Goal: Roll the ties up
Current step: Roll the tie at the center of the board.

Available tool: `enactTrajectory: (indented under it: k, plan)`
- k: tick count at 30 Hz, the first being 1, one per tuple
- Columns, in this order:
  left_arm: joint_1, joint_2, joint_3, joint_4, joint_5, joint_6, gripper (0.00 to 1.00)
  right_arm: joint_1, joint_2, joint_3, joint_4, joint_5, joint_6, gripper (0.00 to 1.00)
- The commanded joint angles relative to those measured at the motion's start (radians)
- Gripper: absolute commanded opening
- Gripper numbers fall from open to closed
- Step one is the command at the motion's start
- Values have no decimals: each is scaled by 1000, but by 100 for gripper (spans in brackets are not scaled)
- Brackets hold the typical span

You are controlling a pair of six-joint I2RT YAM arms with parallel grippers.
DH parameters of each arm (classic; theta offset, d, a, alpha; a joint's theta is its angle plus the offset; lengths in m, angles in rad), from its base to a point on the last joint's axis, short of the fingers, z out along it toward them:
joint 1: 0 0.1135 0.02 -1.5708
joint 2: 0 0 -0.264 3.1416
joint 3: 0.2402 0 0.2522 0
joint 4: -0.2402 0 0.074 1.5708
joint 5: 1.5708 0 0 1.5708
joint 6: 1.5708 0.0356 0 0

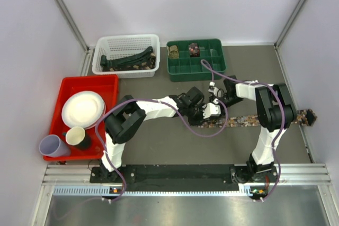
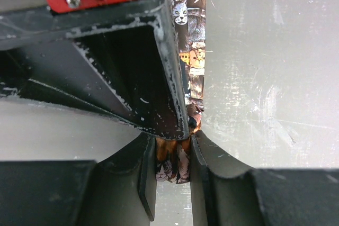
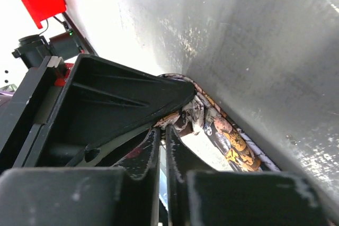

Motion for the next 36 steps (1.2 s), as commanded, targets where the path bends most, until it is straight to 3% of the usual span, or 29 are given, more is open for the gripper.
enactTrajectory:
  k: [1, 5, 10, 17, 26, 31, 36]
  plan:
    - [5, 57, -73, -231, -56, 0, 21, 20, 21, -5, 45, 69, -39, 0]
    - [5, 53, -76, -228, -56, -6, 24, 17, 8, -8, 44, 119, -43, 0]
    - [10, 37, -95, -198, -62, -35, 50, 17, -2, -10, 33, 198, -38, 0]
    - [46, -16, -142, -73, 8, -97, 68, 17, -22, -16, 42, 313, -21, 0]
    - [102, -98, -318, 344, 121, -241, 75, 19, -12, -5, 12, 369, -27, 0]
    - [103, -84, -389, 595, 226, -255, 73, 19, -3, 6, -7, 397, -33, 0]
    - [100, -15, -394, 741, 263, -316, 70, 19, 12, 16, -27, 425, -40, 0]
